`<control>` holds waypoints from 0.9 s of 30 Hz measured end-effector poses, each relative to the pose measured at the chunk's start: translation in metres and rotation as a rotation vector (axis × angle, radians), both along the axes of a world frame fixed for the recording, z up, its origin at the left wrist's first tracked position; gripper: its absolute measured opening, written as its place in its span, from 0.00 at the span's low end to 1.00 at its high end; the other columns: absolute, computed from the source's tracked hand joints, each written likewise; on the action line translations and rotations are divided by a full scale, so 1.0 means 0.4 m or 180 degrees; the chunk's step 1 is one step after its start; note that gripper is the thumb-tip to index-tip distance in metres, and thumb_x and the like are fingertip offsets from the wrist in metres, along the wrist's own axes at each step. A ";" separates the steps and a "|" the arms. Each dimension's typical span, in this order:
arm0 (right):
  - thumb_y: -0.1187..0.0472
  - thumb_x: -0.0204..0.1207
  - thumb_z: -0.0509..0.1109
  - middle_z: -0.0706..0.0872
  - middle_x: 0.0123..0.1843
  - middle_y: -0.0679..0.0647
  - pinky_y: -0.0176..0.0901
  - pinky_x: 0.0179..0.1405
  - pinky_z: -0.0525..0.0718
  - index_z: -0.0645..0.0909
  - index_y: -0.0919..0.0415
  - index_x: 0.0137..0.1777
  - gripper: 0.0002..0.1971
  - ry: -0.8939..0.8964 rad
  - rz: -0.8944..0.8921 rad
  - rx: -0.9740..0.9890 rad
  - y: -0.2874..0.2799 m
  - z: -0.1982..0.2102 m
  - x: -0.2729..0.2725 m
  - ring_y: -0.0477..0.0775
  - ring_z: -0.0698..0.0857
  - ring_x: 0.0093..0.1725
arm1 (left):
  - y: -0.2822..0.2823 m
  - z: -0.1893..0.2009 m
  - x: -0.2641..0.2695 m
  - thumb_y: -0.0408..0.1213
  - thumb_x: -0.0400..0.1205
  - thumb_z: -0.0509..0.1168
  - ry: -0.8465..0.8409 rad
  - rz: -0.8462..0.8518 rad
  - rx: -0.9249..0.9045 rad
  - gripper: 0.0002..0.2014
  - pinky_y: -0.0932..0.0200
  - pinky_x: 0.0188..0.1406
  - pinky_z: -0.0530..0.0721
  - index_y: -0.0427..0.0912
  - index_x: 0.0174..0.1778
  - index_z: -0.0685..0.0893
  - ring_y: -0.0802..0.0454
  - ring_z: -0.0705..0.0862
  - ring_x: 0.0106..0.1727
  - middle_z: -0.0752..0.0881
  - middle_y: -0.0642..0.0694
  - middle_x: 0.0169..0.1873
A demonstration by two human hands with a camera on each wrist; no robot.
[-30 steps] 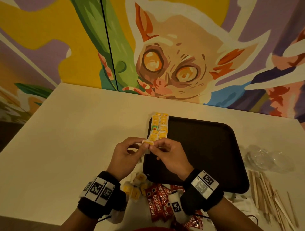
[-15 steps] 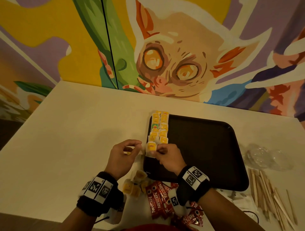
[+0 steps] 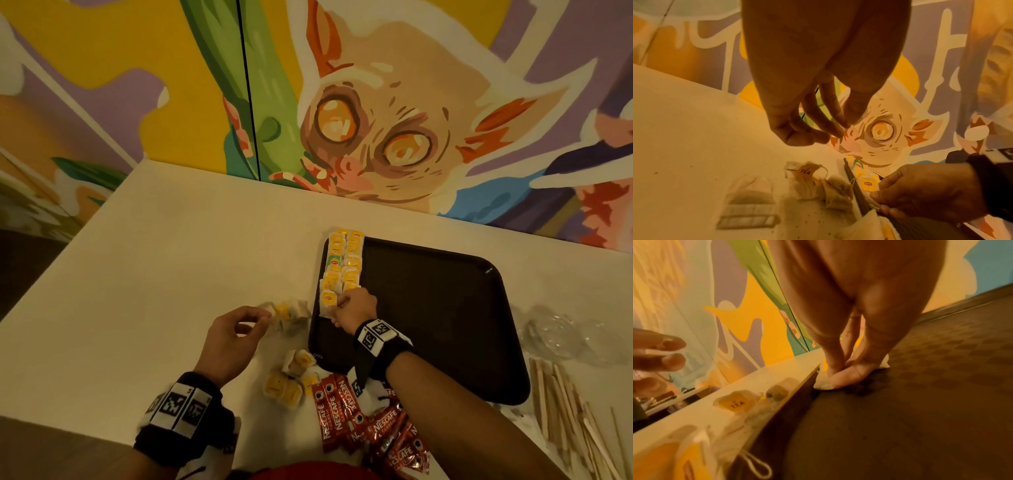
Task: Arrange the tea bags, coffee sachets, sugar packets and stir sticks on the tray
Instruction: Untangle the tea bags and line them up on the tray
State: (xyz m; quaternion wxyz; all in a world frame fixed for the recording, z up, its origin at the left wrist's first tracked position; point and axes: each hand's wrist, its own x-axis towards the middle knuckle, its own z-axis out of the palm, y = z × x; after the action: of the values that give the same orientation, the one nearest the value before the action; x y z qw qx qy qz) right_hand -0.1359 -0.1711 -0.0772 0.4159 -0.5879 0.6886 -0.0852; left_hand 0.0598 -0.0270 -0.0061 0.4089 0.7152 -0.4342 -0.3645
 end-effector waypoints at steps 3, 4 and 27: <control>0.61 0.72 0.79 0.84 0.57 0.64 0.47 0.48 0.91 0.79 0.49 0.35 0.12 0.0060 -0.0118 -0.0076 -0.001 0.000 0.000 0.59 0.89 0.45 | 0.013 -0.006 0.009 0.39 0.81 0.69 -0.0043 0.0020 0.0050 0.03 0.73 0.39 0.82 0.48 0.45 0.89 0.59 0.87 0.42 0.90 0.56 0.43; 0.62 0.72 0.79 0.84 0.57 0.64 0.46 0.48 0.90 0.79 0.50 0.36 0.11 0.0053 -0.0155 -0.0118 0.001 -0.001 -0.002 0.59 0.89 0.45 | 0.017 -0.009 0.011 0.39 0.81 0.69 -0.0047 0.0035 0.0055 0.03 0.73 0.39 0.82 0.49 0.45 0.89 0.60 0.87 0.42 0.90 0.56 0.43; 0.36 0.66 0.78 0.66 0.73 0.52 0.59 0.63 0.82 0.65 0.43 0.76 0.40 0.0687 0.3149 0.0091 0.277 0.194 0.048 0.60 0.79 0.65 | 0.066 -0.124 0.051 0.39 0.81 0.67 -0.1585 -0.0898 0.1056 0.14 0.53 0.61 0.77 0.47 0.63 0.83 0.42 0.76 0.60 0.76 0.43 0.60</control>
State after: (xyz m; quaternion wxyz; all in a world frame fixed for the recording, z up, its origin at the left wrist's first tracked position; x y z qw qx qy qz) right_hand -0.1168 -0.0605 0.0004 0.3409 -0.8434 0.3678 0.1927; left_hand 0.0800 -0.0008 -0.0555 0.1136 0.7719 -0.5503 -0.2972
